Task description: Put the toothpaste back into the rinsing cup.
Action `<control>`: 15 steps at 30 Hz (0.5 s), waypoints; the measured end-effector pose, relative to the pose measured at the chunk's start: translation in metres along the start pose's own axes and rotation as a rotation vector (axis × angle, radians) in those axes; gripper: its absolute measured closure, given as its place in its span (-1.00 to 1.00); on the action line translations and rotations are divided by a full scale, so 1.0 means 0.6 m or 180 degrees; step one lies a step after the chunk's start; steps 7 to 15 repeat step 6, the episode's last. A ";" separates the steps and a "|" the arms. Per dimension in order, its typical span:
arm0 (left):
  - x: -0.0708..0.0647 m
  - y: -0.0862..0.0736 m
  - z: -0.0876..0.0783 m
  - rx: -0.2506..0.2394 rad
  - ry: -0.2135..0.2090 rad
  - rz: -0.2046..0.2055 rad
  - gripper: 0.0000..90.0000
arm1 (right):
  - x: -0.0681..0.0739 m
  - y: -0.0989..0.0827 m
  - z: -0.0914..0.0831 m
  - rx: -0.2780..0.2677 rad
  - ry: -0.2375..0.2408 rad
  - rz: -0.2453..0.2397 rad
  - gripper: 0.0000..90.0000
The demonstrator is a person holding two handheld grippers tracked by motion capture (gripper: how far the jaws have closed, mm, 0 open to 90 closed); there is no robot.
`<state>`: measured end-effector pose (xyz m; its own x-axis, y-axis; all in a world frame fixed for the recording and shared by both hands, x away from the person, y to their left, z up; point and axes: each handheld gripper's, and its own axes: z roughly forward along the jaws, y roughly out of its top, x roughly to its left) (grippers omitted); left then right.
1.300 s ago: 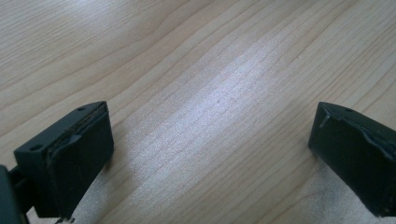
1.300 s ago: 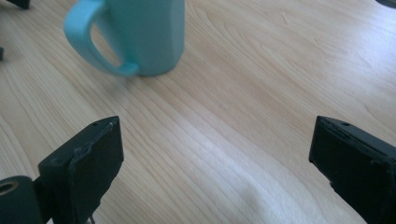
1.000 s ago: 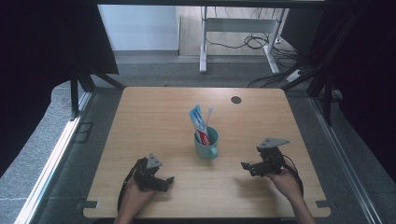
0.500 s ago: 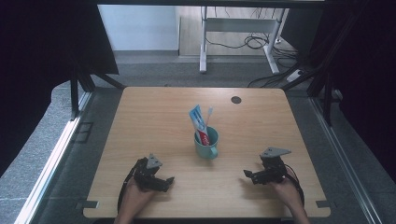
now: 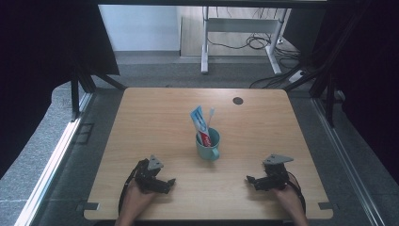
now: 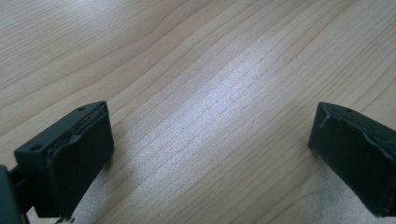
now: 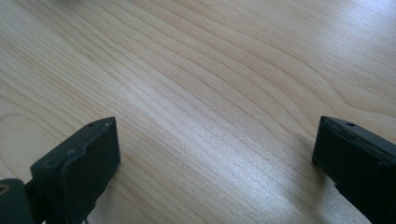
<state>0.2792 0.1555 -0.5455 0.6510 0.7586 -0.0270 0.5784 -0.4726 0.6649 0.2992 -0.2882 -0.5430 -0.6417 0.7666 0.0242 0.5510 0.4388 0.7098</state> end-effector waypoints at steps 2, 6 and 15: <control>0.000 0.000 0.000 -0.0001 0.0002 -0.0001 -1.00 | 0.004 -0.001 0.000 0.0025 -0.0053 -0.0059 -0.99; 0.000 0.000 0.000 -0.0003 0.0004 -0.0006 -1.00 | 0.004 -0.002 -0.001 0.0025 -0.0045 -0.0049 -1.00; 0.000 0.000 0.000 -0.0003 0.0004 -0.0006 -1.00 | 0.004 -0.002 -0.001 0.0025 -0.0045 -0.0049 -1.00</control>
